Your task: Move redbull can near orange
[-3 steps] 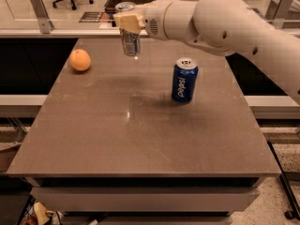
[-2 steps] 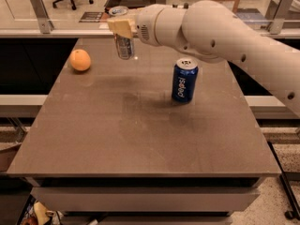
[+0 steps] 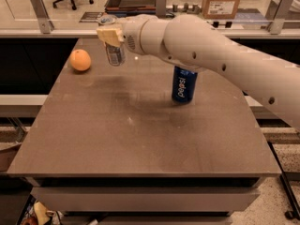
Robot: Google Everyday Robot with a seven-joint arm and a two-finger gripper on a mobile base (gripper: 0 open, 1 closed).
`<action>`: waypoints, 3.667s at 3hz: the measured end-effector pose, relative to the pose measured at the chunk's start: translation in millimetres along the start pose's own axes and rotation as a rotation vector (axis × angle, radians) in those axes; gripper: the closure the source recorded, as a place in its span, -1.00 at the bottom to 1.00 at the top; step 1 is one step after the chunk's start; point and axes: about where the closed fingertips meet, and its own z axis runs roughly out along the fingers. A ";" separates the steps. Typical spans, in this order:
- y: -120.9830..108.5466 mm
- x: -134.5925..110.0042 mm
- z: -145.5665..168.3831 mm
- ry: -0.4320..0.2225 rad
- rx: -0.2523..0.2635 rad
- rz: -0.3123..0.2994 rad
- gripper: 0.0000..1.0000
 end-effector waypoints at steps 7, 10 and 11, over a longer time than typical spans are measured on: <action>11.5 64.4 68.3 -0.015 -0.068 0.072 0.19; 16.9 63.3 71.2 -0.015 -0.077 0.071 -1.00; 17.0 63.3 71.2 -0.015 -0.077 0.071 -1.00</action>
Offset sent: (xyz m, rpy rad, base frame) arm 0.0179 0.0348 -0.0584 0.0060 0.0341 0.0261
